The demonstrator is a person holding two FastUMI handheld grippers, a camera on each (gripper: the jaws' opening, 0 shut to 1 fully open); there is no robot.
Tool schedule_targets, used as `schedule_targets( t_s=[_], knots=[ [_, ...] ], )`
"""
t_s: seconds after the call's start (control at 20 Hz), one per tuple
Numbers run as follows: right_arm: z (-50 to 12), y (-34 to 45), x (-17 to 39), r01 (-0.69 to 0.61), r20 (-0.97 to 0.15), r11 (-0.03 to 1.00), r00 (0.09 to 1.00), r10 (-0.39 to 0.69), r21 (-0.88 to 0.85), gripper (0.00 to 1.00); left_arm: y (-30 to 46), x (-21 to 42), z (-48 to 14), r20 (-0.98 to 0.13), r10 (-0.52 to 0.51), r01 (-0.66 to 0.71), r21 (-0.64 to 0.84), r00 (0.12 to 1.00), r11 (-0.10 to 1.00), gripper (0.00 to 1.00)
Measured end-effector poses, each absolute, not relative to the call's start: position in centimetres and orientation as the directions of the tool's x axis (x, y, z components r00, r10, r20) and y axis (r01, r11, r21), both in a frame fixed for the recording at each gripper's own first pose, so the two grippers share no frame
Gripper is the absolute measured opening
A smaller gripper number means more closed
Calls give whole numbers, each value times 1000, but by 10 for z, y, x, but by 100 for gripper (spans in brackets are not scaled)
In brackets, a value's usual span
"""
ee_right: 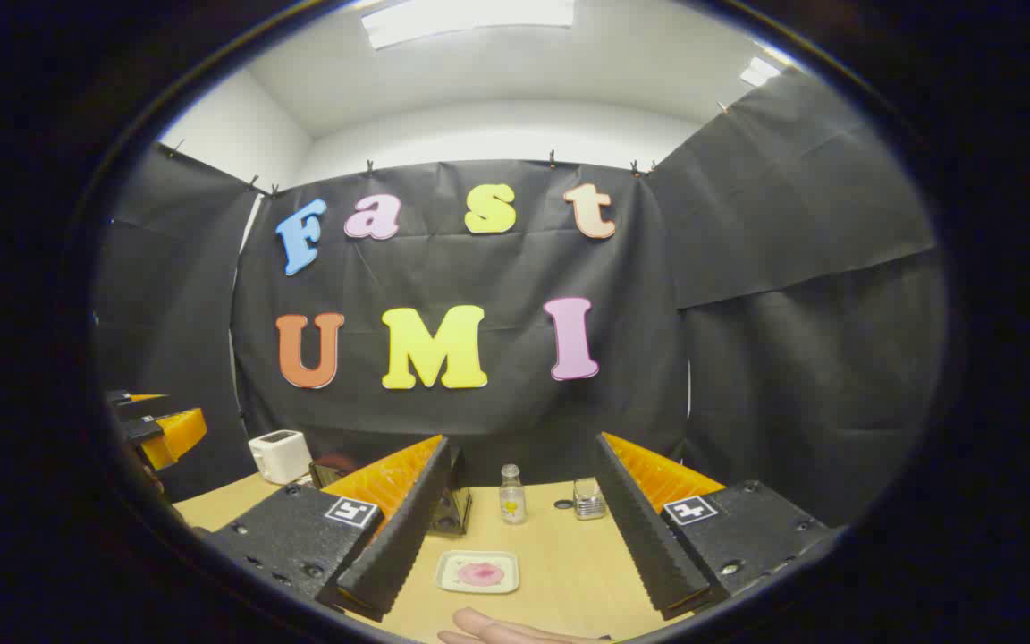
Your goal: Open the electric oven with the left hand, put the food in, and close the electric oven.
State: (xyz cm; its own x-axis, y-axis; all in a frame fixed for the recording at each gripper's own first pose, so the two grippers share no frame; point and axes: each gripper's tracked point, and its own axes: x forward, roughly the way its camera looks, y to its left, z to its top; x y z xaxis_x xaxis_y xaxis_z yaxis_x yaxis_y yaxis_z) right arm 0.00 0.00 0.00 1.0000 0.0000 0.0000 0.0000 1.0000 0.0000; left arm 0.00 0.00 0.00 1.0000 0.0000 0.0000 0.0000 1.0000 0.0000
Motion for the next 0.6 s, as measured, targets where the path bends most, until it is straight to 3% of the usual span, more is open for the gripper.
schedule_targets(
  t_s=[0.3,0.6],
  knots=[
    [1,-13,-3,4,22,1000,1000,-4,-9,100,-3,0,1,-5,-9,9,-16,1000,1000,96],
    [3,-21,-5,3,36,1000,999,-3,-4,96,1,9,-1,-9,-5,5,-20,1000,1000,96]
  ],
)
